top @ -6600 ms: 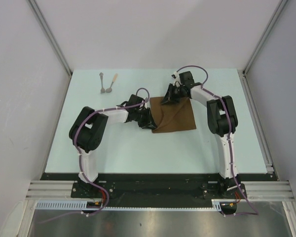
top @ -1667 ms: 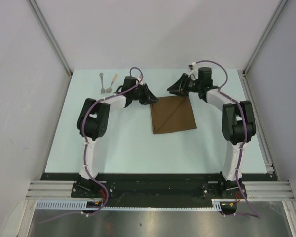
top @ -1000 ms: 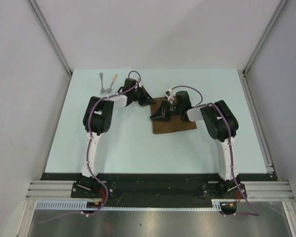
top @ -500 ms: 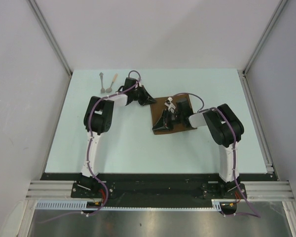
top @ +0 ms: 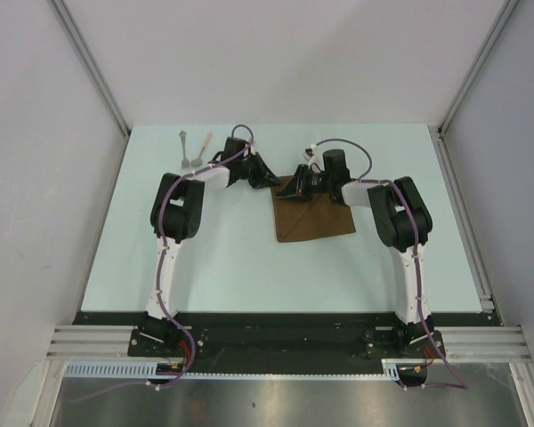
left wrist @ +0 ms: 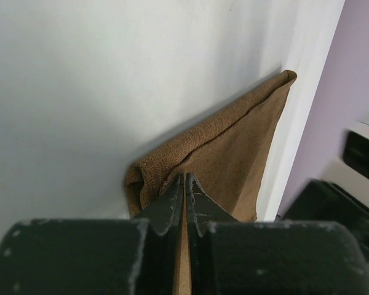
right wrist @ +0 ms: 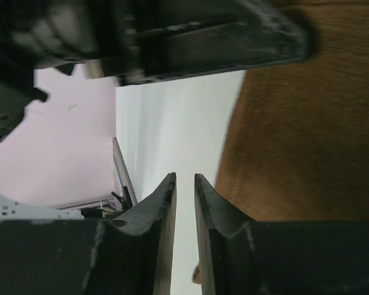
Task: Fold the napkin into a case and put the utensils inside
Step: Smooth out the upper triangle-folded napkin at the center of the board.
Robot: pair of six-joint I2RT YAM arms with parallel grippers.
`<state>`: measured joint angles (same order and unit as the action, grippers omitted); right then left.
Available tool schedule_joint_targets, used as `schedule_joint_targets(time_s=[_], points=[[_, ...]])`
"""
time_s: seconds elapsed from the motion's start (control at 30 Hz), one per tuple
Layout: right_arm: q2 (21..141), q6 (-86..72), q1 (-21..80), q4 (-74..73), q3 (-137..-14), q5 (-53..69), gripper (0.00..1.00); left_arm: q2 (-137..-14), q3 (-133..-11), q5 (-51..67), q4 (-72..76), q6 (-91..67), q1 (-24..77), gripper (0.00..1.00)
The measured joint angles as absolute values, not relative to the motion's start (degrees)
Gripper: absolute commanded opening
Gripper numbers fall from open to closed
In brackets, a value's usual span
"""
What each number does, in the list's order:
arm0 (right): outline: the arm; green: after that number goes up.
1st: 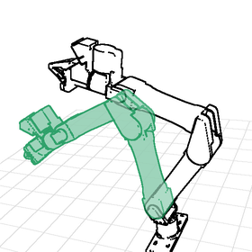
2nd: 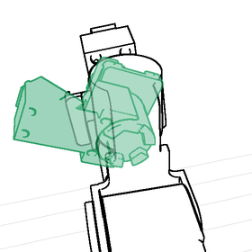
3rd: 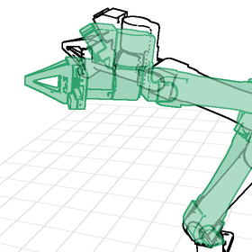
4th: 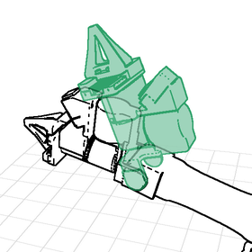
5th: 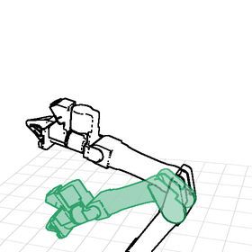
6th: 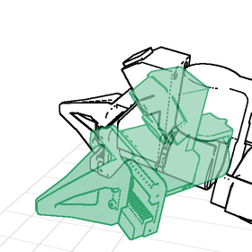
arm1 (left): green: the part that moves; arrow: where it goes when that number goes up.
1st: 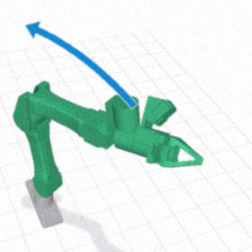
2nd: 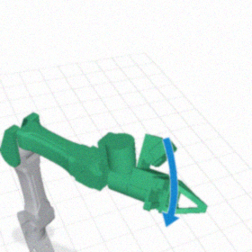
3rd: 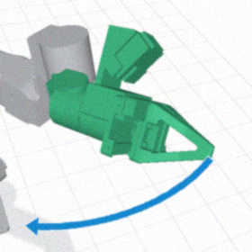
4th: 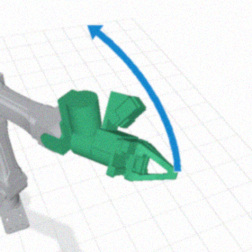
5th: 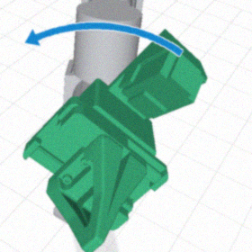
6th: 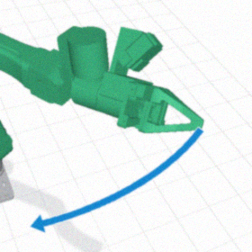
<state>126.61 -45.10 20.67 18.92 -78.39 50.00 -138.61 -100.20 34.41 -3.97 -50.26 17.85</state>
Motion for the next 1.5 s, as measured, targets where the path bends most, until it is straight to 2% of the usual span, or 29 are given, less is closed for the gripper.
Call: schedule_joint_targets(time_s=[0.23,0.67,0.97,1.17,1.27,1.33,1.4,1.43,1.5], points=[[133.9,-47.3,21.2,18.7,-83.3,50.0,0.22,-138.2,-100.2,34.1,-4.4,-50.0,17.7,0.05],[137.2,-47.9,22.3,18.7,-89.4,49.8,0.22,-139.4,-100.7,34.7,-4.4,-50.1,17.5,0.02],[132.4,-46.2,22.5,20.9,-77.0,49.8,0.21,-139.6,-101.2,34.8,-4.9,-49.9,17.5,0.01],[123.7,-40.9,23.1,13.3,-69.0,48.7,0.24,-139.6,-102.2,34.2,-7.0,-48.0,17.5,0.01],[117.8,-37.3,23.6,7.4,-66.7,47.3,0.25,-139.5,-102.8,33.8,-8.2,-46.9,17.5,0.1],[113.1,-35.5,23.6,4.8,-64.8,46.3,0.28,-139.4,-103.2,33.6,-8.9,-46.2,17.5,0.21],[108.6,-34.4,23.1,2.7,-63.0,45.0,0.36,-139.2,-103.4,33.6,-9.7,-45.9,17.5,0.29],[105.9,-34.0,22.6,1.4,-61.8,43.8,0.38,-138.8,-103.6,33.4,-10.4,-45.6,17.5,0.39],[100.8,-33.1,21.0,-0.7,-59.5,41.1,0.46,-137.8,-104.0,32.8,-11.8,-44.7,17.6,0.46]])
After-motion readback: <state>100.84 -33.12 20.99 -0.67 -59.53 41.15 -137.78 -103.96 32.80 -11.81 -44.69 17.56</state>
